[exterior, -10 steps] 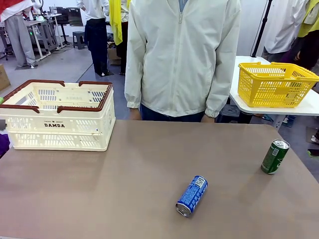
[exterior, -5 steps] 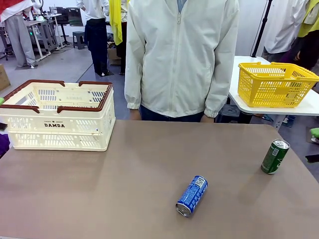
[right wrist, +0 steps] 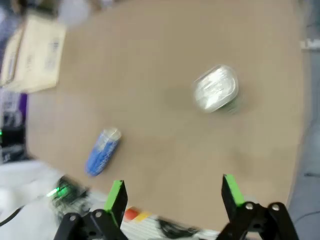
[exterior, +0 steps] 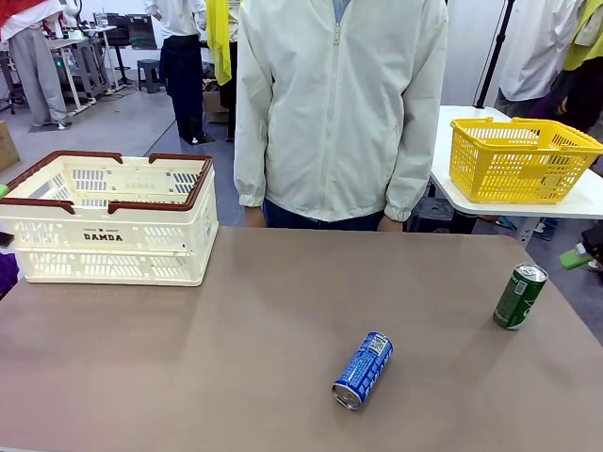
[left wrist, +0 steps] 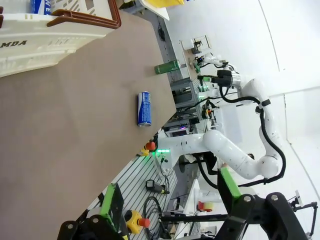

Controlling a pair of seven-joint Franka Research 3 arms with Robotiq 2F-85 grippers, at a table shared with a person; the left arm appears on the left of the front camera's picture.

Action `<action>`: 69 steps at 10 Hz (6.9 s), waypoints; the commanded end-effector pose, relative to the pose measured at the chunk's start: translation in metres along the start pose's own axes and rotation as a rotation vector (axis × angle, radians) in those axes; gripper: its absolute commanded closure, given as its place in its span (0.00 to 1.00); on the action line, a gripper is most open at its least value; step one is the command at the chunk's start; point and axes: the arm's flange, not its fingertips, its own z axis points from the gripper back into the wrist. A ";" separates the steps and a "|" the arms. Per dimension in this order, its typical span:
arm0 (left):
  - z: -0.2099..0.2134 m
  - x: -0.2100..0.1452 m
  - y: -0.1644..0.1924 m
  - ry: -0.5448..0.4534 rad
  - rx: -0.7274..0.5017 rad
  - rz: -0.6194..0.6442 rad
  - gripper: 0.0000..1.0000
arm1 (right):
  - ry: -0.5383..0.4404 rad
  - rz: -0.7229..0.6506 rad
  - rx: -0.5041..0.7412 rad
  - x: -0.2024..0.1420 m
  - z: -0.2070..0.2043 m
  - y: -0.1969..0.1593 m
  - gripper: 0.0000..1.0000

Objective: Place the drinks into the Shopping basket.
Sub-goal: Pick up one drink and place it into the Shopping basket.

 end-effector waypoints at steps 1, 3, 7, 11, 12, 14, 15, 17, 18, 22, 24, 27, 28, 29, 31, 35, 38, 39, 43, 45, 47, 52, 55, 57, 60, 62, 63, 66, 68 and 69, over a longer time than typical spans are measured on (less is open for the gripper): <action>-0.001 0.001 -0.003 -0.013 -0.022 0.010 0.00 | 0.083 -0.029 0.145 -0.010 -0.015 -0.001 0.00; -0.001 0.001 -0.003 -0.013 -0.022 0.010 0.00 | -0.004 0.002 -0.008 -0.001 0.002 0.002 0.00; -0.001 0.001 -0.003 -0.013 -0.022 0.010 0.00 | 0.175 0.056 -0.161 0.060 -0.042 0.008 0.00; -0.001 0.001 -0.003 -0.013 -0.022 0.010 0.00 | 0.235 0.041 -0.246 0.107 -0.099 0.000 0.00; -0.001 0.001 -0.003 -0.013 -0.022 0.010 0.00 | 0.240 0.051 -0.219 0.113 -0.114 -0.004 0.00; -0.001 0.001 -0.003 -0.013 -0.022 0.010 0.00 | 0.311 0.010 -0.226 0.120 -0.139 -0.007 0.00; -0.001 0.001 -0.003 -0.013 -0.022 0.010 0.00 | 0.328 0.002 -0.246 0.121 -0.152 -0.009 0.00; -0.001 0.001 -0.003 -0.013 -0.022 0.010 0.00 | 0.363 0.009 -0.255 0.118 -0.173 -0.009 0.00; -0.001 0.001 -0.003 -0.013 -0.022 0.010 0.00 | 0.372 0.018 -0.268 0.117 -0.179 -0.009 0.00; -0.001 0.001 -0.003 -0.013 -0.022 0.010 0.00 | 0.440 0.006 -0.319 0.115 -0.181 -0.008 1.00; -0.001 0.001 -0.003 -0.013 -0.022 0.010 0.00 | 0.456 0.007 -0.330 0.116 -0.179 -0.008 1.00; -0.001 0.001 -0.003 -0.013 -0.022 0.010 0.00 | 0.458 -0.004 -0.303 0.114 -0.179 -0.007 1.00; -0.001 0.001 -0.003 -0.013 -0.022 0.010 0.00 | 0.455 -0.017 -0.297 0.114 -0.178 -0.007 1.00; -0.001 0.001 -0.003 -0.013 -0.022 0.010 0.00 | 0.453 -0.029 -0.293 0.114 -0.178 -0.007 1.00; -0.001 0.001 -0.003 -0.013 -0.022 0.010 0.00 | 0.452 -0.045 -0.283 0.114 -0.176 -0.007 1.00; -0.001 0.001 -0.003 -0.013 -0.022 0.010 0.00 | 0.448 -0.051 -0.271 0.113 -0.175 -0.008 1.00; -0.001 0.001 -0.003 -0.013 -0.022 0.010 0.00 | 0.442 -0.064 -0.259 0.112 -0.173 -0.009 0.43; -0.001 0.001 -0.003 -0.013 -0.022 0.010 0.00 | 0.440 -0.067 -0.252 0.111 -0.172 -0.010 0.00; -0.001 0.001 -0.003 -0.013 -0.022 0.010 0.00 | 0.424 -0.044 -0.240 0.105 -0.160 -0.008 0.00; -0.001 0.001 -0.003 -0.013 -0.022 0.010 0.00 | 0.409 -0.030 -0.235 0.102 -0.153 -0.004 0.00; -0.001 0.001 -0.003 -0.013 -0.022 0.010 0.00 | 0.415 -0.020 -0.219 0.091 -0.093 0.015 0.00; -0.001 0.001 -0.003 -0.013 -0.022 0.010 0.00 | 0.563 -0.004 -0.176 0.009 0.057 0.053 0.00; -0.001 0.001 -0.003 -0.013 -0.022 0.010 0.00 | 0.542 -0.048 -0.161 0.005 0.070 0.062 0.00; -0.001 0.001 -0.003 -0.013 -0.022 0.010 0.00 | 0.535 -0.044 -0.162 -0.001 0.072 0.063 0.00; -0.001 0.001 -0.003 -0.013 -0.022 0.010 0.00 | 0.496 0.017 -0.241 0.003 -0.015 0.042 0.00; -0.001 0.001 -0.003 -0.013 -0.022 0.010 0.00 | 0.479 0.021 -0.305 0.003 -0.063 0.020 0.00; -0.001 0.001 -0.003 -0.013 -0.022 0.010 0.00 | 0.477 0.038 -0.344 0.003 -0.085 0.010 0.00; -0.001 0.001 -0.003 -0.013 -0.022 0.010 0.00 | 0.493 0.020 -0.345 0.012 -0.155 -0.024 0.00; -0.001 0.001 -0.003 -0.013 -0.022 0.010 0.00 | 0.526 0.006 -0.347 0.016 -0.189 -0.044 0.00; -0.001 0.001 -0.003 -0.013 -0.022 0.010 0.00 | 0.538 -0.005 -0.348 0.015 -0.203 -0.054 0.00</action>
